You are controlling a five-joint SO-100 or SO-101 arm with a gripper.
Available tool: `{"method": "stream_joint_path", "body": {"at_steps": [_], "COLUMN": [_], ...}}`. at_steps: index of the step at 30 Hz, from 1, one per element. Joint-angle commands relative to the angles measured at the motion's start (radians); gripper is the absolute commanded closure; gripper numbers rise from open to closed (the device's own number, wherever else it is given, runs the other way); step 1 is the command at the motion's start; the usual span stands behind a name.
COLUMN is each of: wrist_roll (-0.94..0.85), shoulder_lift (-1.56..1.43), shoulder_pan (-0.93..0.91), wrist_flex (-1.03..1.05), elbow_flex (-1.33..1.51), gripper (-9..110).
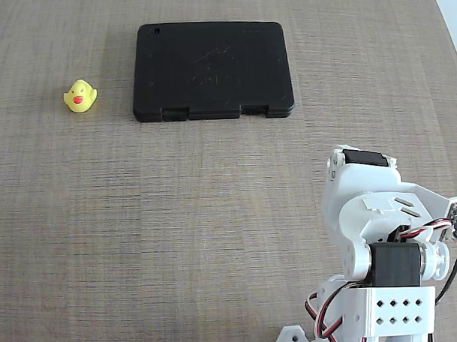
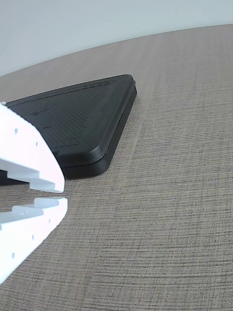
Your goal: Grasp a duck and put it on the black surface.
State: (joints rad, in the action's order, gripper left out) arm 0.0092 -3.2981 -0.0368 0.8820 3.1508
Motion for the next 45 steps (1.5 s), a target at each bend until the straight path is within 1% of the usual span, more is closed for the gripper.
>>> {"method": "stream_joint_path", "body": {"at_steps": [1, 15, 19, 21, 25, 32, 37, 39, 42, 45], "wrist_roll": [0.008, 0.009, 0.009, 0.0, -0.002, -0.002, 0.008, 0.009, 0.009, 0.011], "shoulder_lift": [-0.063, -0.058, -0.023, 0.031, 0.245, 0.808, 1.203, 1.316, 1.44, 1.529], "shoulder_pan": [0.009, 0.017, 0.025, 0.058, 0.183, 0.374, 0.442, 0.468, 0.511, 0.571], "wrist_flex": [-0.017, -0.015, -0.012, -0.014, -0.014, -0.003, 0.0, 0.0, 0.0, 0.0], "elbow_flex": [0.015, 0.012, -0.067, -0.133, -0.291, -0.635, -0.893, -0.976, -1.089, -1.183], "gripper": [102, 101, 101, 101, 101, 99, 86, 81, 75, 71]}}
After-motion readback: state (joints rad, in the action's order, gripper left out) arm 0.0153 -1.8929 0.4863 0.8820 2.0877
